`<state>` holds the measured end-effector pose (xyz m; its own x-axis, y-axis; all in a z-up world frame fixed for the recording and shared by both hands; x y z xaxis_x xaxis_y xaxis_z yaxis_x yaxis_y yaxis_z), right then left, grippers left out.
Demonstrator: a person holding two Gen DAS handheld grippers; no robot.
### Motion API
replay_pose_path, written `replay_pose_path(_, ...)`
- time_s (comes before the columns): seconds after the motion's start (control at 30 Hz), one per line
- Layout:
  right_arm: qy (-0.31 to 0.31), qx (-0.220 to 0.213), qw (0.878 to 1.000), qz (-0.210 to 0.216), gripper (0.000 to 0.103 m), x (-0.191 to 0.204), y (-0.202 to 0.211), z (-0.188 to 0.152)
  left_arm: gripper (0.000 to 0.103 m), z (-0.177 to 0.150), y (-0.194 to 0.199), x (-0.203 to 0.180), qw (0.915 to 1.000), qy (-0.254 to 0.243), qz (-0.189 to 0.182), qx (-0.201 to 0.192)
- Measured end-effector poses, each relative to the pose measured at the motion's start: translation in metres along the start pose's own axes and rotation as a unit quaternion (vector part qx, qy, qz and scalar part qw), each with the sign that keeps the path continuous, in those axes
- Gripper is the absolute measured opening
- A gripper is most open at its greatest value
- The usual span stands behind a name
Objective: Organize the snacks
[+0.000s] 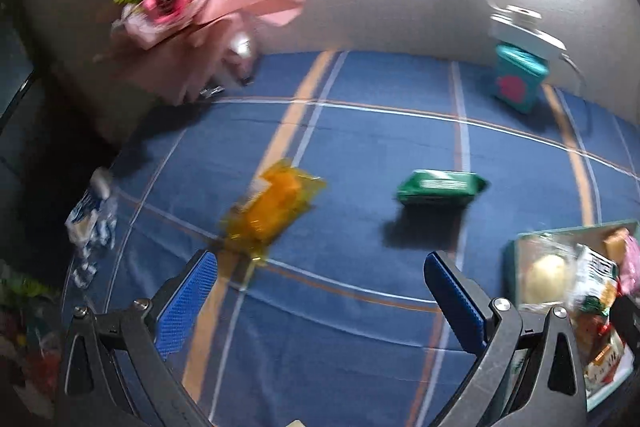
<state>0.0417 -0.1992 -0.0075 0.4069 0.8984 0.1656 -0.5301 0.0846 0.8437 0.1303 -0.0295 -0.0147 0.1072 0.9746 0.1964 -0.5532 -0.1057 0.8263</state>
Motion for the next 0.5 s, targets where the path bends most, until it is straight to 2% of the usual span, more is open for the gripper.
replay_pose_path(0.27,0.038,0.018,0.999,0.023,0.103,0.048,-0.014,-0.011,0.103,-0.003,-0.007,0.041,0.9989,0.044,0.011,0.008)
replay_pose_path(0.5,0.042,0.021,0.998,0.052,0.103,0.074,-0.030,-0.011,0.103,-0.007,-0.013,0.062,0.9972,0.070,0.017,0.017)
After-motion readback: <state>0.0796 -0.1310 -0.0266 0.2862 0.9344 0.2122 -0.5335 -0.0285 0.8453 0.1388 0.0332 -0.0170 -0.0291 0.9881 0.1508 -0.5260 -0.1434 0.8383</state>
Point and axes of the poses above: each gripper's, at about its wrist camera, not at the fingertips, and y roughly against the way its jaws point, x to its left, z to its top, the point moved 5 cm from there along -y, roughly the way its jaws point, and after that the axes turned 3 degrees about -x, right-handed, at the moved point
